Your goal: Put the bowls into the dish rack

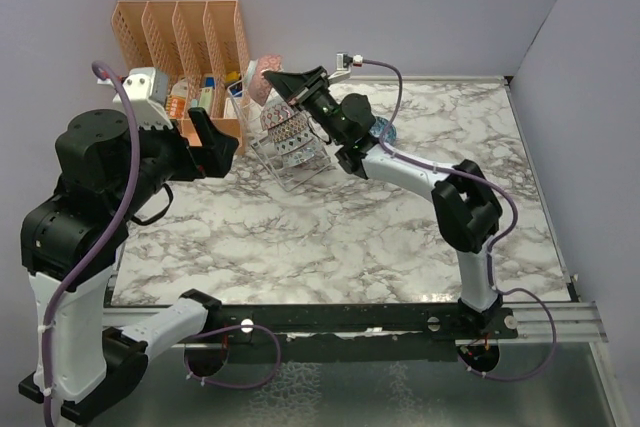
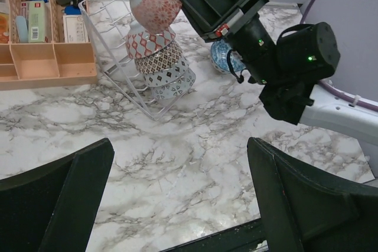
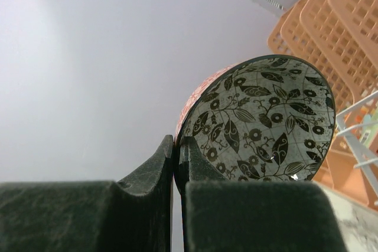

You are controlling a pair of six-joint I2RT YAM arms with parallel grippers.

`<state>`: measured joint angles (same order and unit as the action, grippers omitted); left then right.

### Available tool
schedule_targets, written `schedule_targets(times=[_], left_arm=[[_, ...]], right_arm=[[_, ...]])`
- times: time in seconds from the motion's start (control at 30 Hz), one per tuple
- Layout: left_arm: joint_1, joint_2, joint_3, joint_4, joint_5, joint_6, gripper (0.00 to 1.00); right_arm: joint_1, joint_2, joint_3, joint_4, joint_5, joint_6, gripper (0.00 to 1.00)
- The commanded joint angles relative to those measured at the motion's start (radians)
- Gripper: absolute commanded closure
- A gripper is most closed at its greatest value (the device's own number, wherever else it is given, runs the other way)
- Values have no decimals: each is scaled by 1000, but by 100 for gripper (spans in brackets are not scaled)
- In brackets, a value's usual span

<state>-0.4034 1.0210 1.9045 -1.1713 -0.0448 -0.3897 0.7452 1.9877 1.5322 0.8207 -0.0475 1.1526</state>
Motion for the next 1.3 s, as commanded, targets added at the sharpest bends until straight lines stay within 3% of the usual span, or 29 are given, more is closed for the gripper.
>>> schedule_targets(times=[0.0,0.5,1.13,1.27], left_arm=[[-5,-25,14,-18,-1,17,1],[-5,-51,-37,-18,-18,29,1],[-5,-72,-74,-22,-30,28,1],[-5,-74,-74,-21,-29,26,1]], right_arm=[[7,88,99,222,182,78,99],[14,286,185,233,254,226,99],[16,283,23,205,242,331,99],[16,275,6,192,234,348,93]])
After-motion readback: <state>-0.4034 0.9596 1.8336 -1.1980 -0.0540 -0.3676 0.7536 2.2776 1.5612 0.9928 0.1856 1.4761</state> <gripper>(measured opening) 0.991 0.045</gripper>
